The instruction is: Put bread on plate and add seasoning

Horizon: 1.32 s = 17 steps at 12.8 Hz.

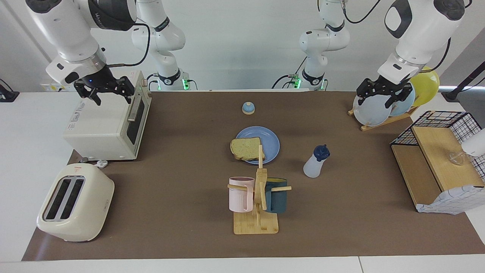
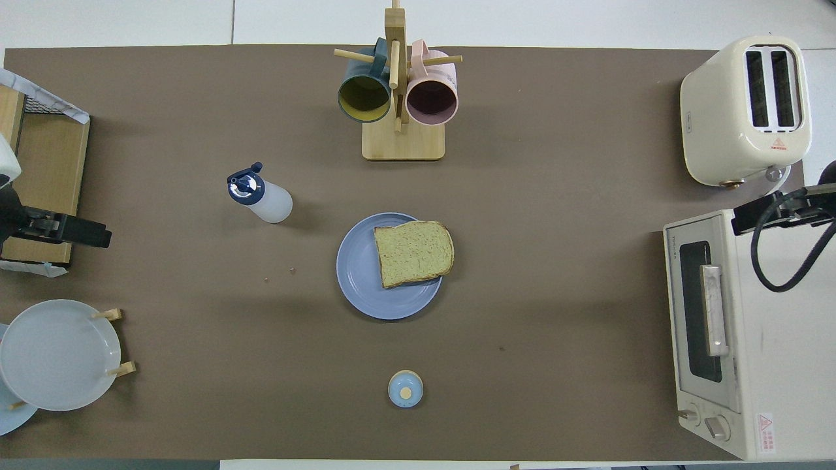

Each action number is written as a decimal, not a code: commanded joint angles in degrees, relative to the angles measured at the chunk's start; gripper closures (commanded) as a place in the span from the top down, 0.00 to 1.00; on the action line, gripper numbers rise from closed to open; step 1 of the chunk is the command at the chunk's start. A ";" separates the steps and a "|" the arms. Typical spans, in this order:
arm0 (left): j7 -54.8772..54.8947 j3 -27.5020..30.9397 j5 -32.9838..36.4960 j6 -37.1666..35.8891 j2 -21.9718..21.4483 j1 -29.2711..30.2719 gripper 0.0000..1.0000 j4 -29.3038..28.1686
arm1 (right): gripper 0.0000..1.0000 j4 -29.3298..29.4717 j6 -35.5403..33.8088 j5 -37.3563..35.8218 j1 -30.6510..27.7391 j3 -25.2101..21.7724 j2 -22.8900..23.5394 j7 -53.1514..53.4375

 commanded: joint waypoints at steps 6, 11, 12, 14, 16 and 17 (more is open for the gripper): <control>-1.33 6.16 0.78 -13.10 8.80 -6.93 1.00 18.14 | 1.00 -0.59 -0.20 0.05 -0.67 0.38 -0.76 -0.96; -2.39 5.63 1.05 -9.86 5.99 -6.49 1.00 14.29 | 1.00 -0.59 -0.20 0.05 -0.67 0.38 -0.76 -0.96; -2.91 5.63 1.05 -9.59 4.85 -6.66 1.00 11.84 | 1.00 -0.59 -0.20 0.05 -0.67 0.38 -0.76 -0.96; -3.97 3.98 0.96 -9.50 3.61 -5.88 1.00 9.37 | 1.00 -0.59 -0.20 0.05 -0.67 0.38 -0.76 -0.96; -3.97 1.78 0.87 -8.45 4.05 -4.30 1.00 9.71 | 1.00 -0.68 -0.29 0.05 -0.67 0.38 -0.76 -0.96; -3.89 1.50 0.96 -7.48 4.57 -4.38 1.00 10.32 | 1.00 -0.60 -0.29 -0.04 -0.67 0.38 -0.76 -0.96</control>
